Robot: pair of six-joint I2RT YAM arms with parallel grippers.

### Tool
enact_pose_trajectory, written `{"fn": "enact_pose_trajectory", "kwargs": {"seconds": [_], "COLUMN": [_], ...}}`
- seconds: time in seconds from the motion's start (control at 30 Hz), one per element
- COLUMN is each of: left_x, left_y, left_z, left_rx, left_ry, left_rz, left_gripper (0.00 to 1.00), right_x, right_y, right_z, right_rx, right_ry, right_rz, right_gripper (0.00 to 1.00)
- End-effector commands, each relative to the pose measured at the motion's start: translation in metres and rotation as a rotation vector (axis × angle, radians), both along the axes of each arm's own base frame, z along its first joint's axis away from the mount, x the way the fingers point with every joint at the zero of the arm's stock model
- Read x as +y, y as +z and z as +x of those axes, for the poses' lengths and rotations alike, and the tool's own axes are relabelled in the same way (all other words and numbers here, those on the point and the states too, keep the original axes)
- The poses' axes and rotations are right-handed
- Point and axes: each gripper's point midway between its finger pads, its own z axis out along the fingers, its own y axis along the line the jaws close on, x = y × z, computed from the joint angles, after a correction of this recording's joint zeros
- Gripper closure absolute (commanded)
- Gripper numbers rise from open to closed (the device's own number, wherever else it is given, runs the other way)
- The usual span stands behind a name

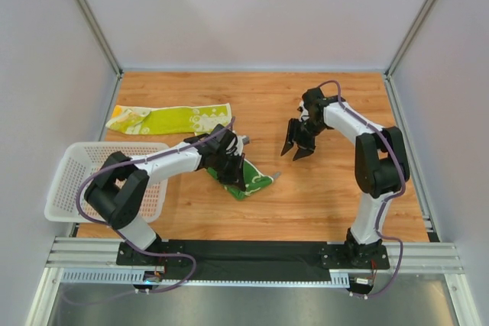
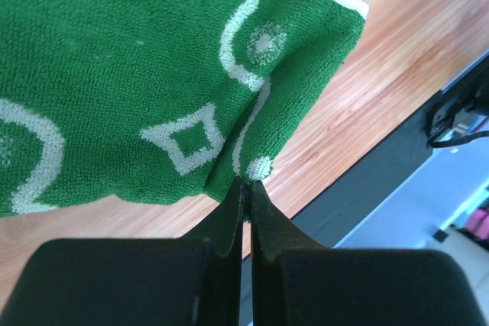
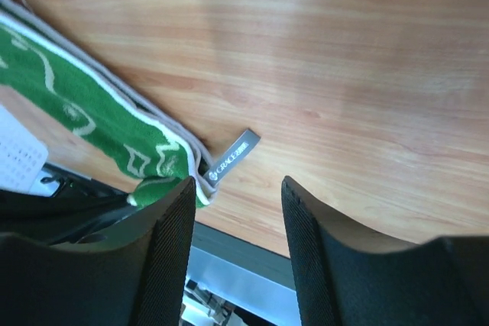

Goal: Roll the towels
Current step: Roll the towel

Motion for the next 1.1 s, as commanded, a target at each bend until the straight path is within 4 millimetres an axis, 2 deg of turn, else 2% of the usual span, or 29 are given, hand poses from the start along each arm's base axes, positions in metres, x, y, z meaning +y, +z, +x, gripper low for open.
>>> {"fn": "enact_pose_trajectory", "kwargs": {"seconds": [0.0, 0.2, 0.3, 0.43, 0.57, 0.8, 0.87, 0.97, 1.07], "left_x": [-0.001, 0.022, 0.031, 0.048, 0.055, 0.056, 0.056, 0.057, 0.057], "left_y": [0.009, -0.012, -0.023, -0.038, -0.049, -0.057, -0.057, -0.057, -0.057], "left_z": [0.002, -0.002, -0.005, -0.010, -0.014, -0.014, -0.014, -0.014, -0.014], "left_rx": [0.086, 0.282, 0.327, 0.400, 0.452, 0.474, 0.473, 0.475, 0.472], "left_ry": [0.078, 0.213, 0.261, 0.355, 0.402, 0.418, 0.416, 0.417, 0.417], "left_rz": [-0.071, -0.028, -0.005, 0.050, 0.067, 0.089, 0.089, 0.091, 0.094], "left_gripper": [1.00, 1.00, 1.00, 1.00, 1.00, 1.00, 1.00, 1.00, 1.00], "right_x": [0.018, 0.046, 0.060, 0.073, 0.083, 0.119, 0.123, 0.119, 0.124], "right_y": [0.026, 0.043, 0.051, 0.051, 0.042, 0.032, 0.028, 0.008, 0.002], "right_z": [-0.001, -0.025, -0.038, -0.053, -0.068, -0.093, -0.093, -0.086, -0.081], "right_rx": [-0.089, -0.130, -0.147, -0.150, -0.134, -0.122, -0.118, -0.097, -0.086], "right_ry": [0.057, 0.190, 0.263, 0.331, 0.384, 0.466, 0.468, 0.438, 0.427], "right_rz": [0.125, 0.274, 0.332, 0.364, 0.347, 0.372, 0.368, 0.284, 0.292], "right_gripper": [0.50, 0.52, 0.60, 0.78, 0.89, 0.91, 0.91, 0.92, 0.93]}}
